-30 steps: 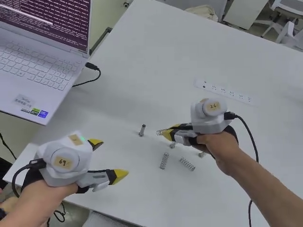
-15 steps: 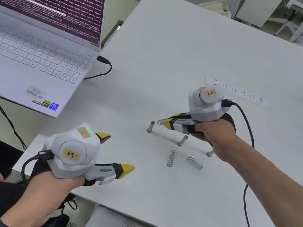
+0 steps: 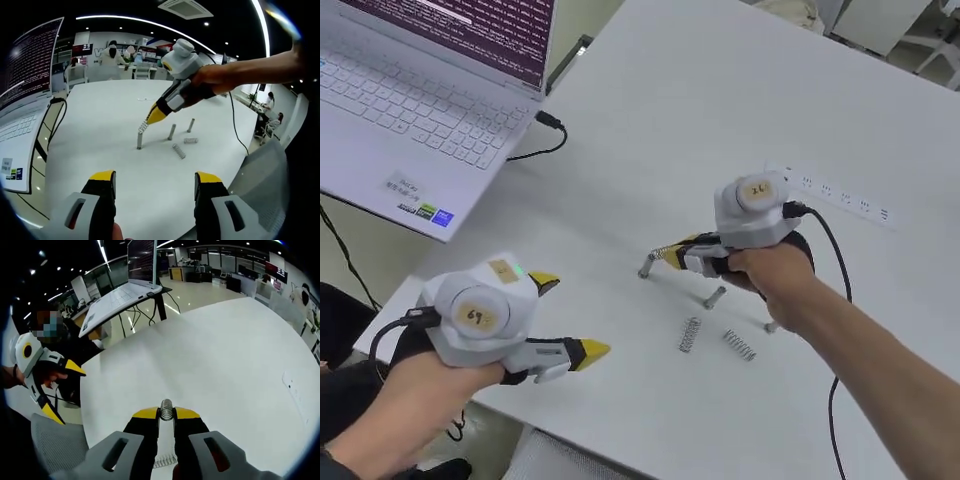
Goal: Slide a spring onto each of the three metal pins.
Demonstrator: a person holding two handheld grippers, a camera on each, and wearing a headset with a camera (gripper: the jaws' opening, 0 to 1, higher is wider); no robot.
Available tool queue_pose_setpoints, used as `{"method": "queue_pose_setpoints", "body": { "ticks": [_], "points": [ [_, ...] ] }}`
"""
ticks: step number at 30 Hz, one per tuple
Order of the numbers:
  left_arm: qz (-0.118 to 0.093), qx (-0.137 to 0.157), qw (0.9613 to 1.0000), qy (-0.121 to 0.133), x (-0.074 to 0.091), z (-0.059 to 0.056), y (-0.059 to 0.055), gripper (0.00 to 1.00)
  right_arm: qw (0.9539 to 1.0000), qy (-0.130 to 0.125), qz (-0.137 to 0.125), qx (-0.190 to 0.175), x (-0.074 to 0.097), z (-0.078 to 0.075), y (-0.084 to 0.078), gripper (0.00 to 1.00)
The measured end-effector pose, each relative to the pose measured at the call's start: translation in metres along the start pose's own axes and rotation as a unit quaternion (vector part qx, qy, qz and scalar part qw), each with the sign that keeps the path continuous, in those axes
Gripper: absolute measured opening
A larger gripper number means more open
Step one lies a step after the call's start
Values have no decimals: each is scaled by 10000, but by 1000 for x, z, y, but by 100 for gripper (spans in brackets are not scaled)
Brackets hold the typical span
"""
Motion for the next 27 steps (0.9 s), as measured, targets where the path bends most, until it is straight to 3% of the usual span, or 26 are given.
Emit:
{"method": "queue_pose_setpoints", "body": {
  "ticks": [11,27],
  "points": [
    [29,50,10000,1,-1,2,-3,59,9998,41,139,133,-7,3,-2,8],
    [63,-16,10000,-61,-5,-4,1,59,9990,26,113,439,-14,7,9,8]
  ]
}}
Point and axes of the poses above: the centre of the closed fingertips' face, and the gripper's own axes: x roughly backward along the fingers, z roughly to its left, y roughly out of its top, the point moved 2 cm from there along x, roughly backward along the fingers, and after that the axes turned 2 degrees about x, right-handed, at the moved point
